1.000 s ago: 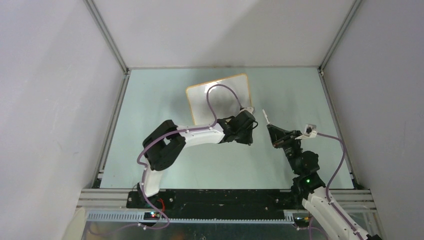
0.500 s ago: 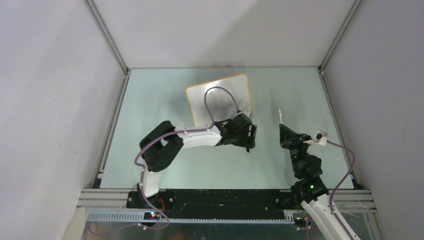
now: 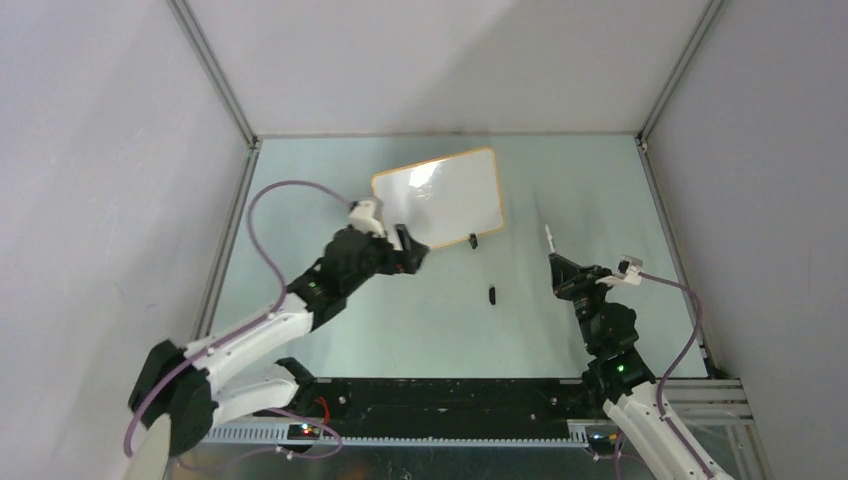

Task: Write a sentence on the whiteboard
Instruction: Place the pen cap at the center of the board, then move the whiteboard to the center of the board.

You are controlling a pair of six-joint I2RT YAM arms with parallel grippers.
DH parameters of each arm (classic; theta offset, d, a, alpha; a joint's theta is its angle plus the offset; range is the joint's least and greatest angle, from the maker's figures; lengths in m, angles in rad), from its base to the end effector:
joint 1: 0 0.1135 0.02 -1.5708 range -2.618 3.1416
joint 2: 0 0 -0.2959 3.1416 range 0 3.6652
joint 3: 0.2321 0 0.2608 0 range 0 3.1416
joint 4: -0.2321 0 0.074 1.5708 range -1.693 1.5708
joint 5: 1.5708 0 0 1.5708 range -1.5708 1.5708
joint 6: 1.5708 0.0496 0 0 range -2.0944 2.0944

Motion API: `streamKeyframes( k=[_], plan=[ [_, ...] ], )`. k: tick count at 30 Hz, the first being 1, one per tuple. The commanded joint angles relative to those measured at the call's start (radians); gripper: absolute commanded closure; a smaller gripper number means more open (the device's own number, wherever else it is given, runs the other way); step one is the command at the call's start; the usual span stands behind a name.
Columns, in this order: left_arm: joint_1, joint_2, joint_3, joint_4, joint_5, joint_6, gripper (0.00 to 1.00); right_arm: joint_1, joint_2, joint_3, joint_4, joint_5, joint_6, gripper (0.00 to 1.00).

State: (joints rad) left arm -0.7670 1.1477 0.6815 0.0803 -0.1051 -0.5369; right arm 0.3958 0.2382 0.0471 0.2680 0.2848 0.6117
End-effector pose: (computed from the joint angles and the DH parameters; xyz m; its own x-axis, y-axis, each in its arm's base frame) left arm 0.1955 -0.1812 0.2764 -0.5501 -0.1763 -0.8163 0.3943 0.8068 -0.4399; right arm 0.1108 0.0312 0.2034 -0.0060 0.5948 -0.8039 -0.1320 0.7964 0.5902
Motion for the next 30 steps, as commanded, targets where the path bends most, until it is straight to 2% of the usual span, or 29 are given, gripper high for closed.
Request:
streamKeyframes(
  k=[1,7,10,13,17,20,21,22,25,30],
  plan=[
    [0.168,-0.160,-0.167,0.175,0.124,0.072,0.00,-0.004,0.015,0.046,0.060,-0.076,-0.051,1.00],
    [0.356,-0.218,-0.279,0.281,0.175,0.039,0.01,-0.002,0.010,0.030,0.068,-0.113,-0.064,1.00],
    [0.468,-0.232,-0.370,0.418,0.224,0.001,0.01,-0.004,0.017,0.017,0.103,-0.138,-0.052,1.00],
    [0.510,-0.191,-0.431,0.623,0.293,0.017,0.01,-0.002,0.035,0.013,0.136,-0.178,-0.059,1.00],
    [0.539,-0.003,-0.497,0.954,0.396,0.076,0.01,-0.003,0.078,0.017,0.173,-0.205,-0.087,1.00],
    [0.627,0.227,-0.497,1.181,0.550,-0.031,0.02,-0.004,0.097,0.028,0.174,-0.253,-0.119,1.00],
    [0.641,0.341,-0.489,1.348,0.584,-0.064,0.04,-0.004,0.099,0.030,0.171,-0.261,-0.124,1.00],
    [0.664,0.393,-0.468,1.402,0.656,-0.115,0.06,-0.004,0.099,0.031,0.172,-0.267,-0.134,1.00],
    [0.704,0.577,-0.336,1.453,0.785,-0.197,0.20,-0.003,0.093,0.030,0.169,-0.259,-0.143,1.00],
    [0.707,0.602,-0.314,1.456,0.817,-0.175,0.22,-0.002,0.092,0.031,0.167,-0.266,-0.148,1.00]
  ],
)
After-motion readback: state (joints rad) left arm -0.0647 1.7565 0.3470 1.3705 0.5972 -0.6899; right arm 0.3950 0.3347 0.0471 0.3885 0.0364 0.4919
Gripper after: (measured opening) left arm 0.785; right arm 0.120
